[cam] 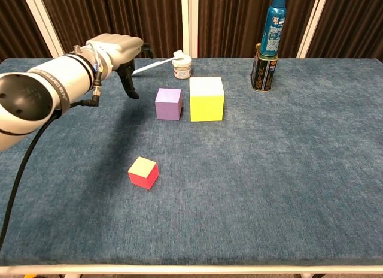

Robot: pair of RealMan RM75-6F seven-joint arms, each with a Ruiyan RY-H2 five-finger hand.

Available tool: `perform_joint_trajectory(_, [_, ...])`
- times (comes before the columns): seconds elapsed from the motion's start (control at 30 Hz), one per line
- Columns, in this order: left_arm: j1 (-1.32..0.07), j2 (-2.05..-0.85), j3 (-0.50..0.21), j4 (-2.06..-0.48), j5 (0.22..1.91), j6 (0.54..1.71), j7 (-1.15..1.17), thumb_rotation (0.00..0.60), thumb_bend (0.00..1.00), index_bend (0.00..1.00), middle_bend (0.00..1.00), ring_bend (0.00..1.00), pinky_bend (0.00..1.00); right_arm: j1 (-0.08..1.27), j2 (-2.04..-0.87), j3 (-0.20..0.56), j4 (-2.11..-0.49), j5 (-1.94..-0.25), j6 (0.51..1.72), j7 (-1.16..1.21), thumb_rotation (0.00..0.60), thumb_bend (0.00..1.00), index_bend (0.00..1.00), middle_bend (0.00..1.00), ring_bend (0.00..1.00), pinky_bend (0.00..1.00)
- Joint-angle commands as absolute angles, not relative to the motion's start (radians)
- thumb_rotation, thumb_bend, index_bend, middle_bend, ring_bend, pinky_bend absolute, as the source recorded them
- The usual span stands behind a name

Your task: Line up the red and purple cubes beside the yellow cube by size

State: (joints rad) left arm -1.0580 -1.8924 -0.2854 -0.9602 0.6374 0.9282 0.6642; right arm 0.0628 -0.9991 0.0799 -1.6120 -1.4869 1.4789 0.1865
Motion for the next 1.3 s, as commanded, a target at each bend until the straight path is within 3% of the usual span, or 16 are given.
perform_joint_trajectory(0.03, [-1.07, -1.955, -0.297, -0.84, 0.684, 0.859, 0.587, 0.6, 0.03, 0.22, 0.96, 1.0, 1.0, 0.065, -0.995, 0.083, -1.62, -1.481, 1.474, 0.177, 0.6, 0.27, 0.0, 0.1, 0.0, 0.08])
perform_joint_trajectory(1.3, [-1.14, -2.052, -0.378, -0.693, 0.804, 0.721, 0.471, 0.6, 0.02, 0.18, 0.94, 0.98, 1.0, 0.065, -0.984, 0.087, -1.641, -1.454, 1.459, 0.147, 0.6, 0.27, 0.0, 0.11, 0.0, 0.08])
